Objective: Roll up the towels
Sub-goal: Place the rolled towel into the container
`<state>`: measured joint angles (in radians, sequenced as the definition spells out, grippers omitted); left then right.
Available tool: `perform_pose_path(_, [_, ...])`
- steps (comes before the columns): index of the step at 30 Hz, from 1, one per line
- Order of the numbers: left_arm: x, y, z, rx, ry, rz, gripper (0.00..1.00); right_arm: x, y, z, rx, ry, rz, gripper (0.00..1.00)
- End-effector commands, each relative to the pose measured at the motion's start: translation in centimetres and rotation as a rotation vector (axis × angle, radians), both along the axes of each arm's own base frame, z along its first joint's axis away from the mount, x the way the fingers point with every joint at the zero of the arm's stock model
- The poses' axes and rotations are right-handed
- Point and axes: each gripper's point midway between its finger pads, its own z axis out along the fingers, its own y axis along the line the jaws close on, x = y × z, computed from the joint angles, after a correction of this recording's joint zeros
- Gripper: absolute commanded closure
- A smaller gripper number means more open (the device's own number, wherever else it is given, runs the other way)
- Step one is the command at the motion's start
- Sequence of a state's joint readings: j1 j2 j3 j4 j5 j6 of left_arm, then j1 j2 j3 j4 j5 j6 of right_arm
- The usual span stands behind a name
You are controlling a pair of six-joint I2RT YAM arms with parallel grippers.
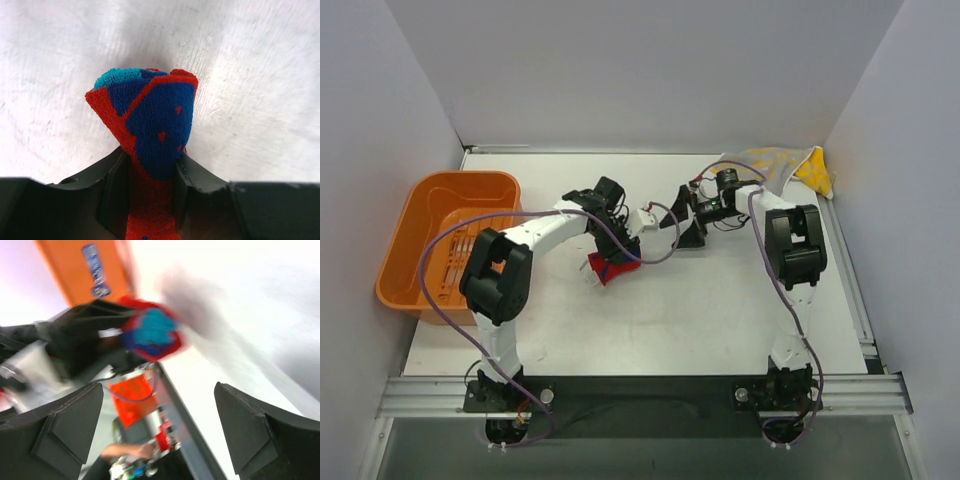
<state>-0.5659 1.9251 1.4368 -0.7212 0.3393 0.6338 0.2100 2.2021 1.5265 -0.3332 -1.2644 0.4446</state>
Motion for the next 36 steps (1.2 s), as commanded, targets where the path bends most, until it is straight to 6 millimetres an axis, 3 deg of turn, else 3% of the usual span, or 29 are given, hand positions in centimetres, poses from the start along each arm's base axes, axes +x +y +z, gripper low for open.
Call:
perform_pose_path(1, [-0.1, -1.0, 5.9, -0.163, 0.132, 0.151, 1.0, -0.3, -4.3, 1.2, -0.162, -0.072, -0.003, 0.0])
perform_pose_path(5, [2.8, 0.3, 12.7, -0.31, 0.117, 0.344, 1.0, -0.4, -7.0, 1.3, -0.243, -0.139, -0.009, 0.0])
perform_pose_path(9, [5.3, 4.3, 17.8, -0.4, 0.031, 0.462, 1.0, -1.0, -9.1, 1.3, -0.298, -0.182, 0.008, 0.0])
perform_pose_path(12, [6.8, 8.9, 21.3, -0.461, -0.041, 0.568, 1.0, -1.7, -10.4, 1.3, -0.325, -0.182, 0.02, 0.0])
perform_pose_path(13, [7.6, 11.9, 21.9, -0.475, -0.053, 0.645, 1.0, -1.8, -10.7, 1.5, -0.326, -0.21, 0.031, 0.0])
perform_pose_path(15, [8.1, 14.5, 24.2, -0.511, -0.099, 0.704, 1.0, -2.4, -11.6, 1.7, -0.349, -0.231, 0.039, 0.0])
perform_pose_path(16, [8.7, 17.9, 24.9, -0.513, -0.13, 0.785, 1.0, -2.6, -11.9, 1.7, -0.363, -0.262, 0.063, 0.0])
perform_pose_path(19, [9.1, 23.2, 26.6, -0.48, -0.238, 0.924, 1.0, -3.7, -12.9, 1.7, -0.417, -0.299, 0.108, 0.0])
perform_pose_path(20, [8.9, 26.0, 27.1, -0.467, -0.277, 0.982, 1.0, -4.0, -13.1, 1.6, -0.427, -0.321, 0.131, 0.0])
perform_pose_path(22, [8.3, 28.3, 27.2, -0.46, -0.301, 1.023, 1.0, -4.7, -13.7, 1.8, -0.459, -0.344, 0.154, 0.0])
perform_pose_path(23, [8.1, 30.7, 26.8, -0.442, -0.311, 1.086, 1.0, -4.8, -14.0, 1.8, -0.47, -0.367, 0.172, 0.0])
perform_pose_path(27, [7.6, 35.2, 24.2, -0.32, -0.315, 1.234, 1.0, -3.9, -14.8, 2.9, -0.529, -0.424, 0.18, 0.0])
perform_pose_path(29, [7.2, 36.1, 22.2, -0.265, -0.287, 1.254, 1.0, -2.5, -14.9, 4.0, -0.55, -0.46, 0.178, 0.0])
perform_pose_path(34, [7.4, 36.3, 17.1, -0.251, -0.175, 1.316, 1.0, -2.9, -14.5, 4.8, -0.599, -0.494, 0.245, 0.0])
perform_pose_path(36, [7.8, 36.5, 16.2, -0.256, -0.156, 1.37, 1.0, -3.0, -14.5, 5.1, -0.62, -0.507, 0.259, 0.0])
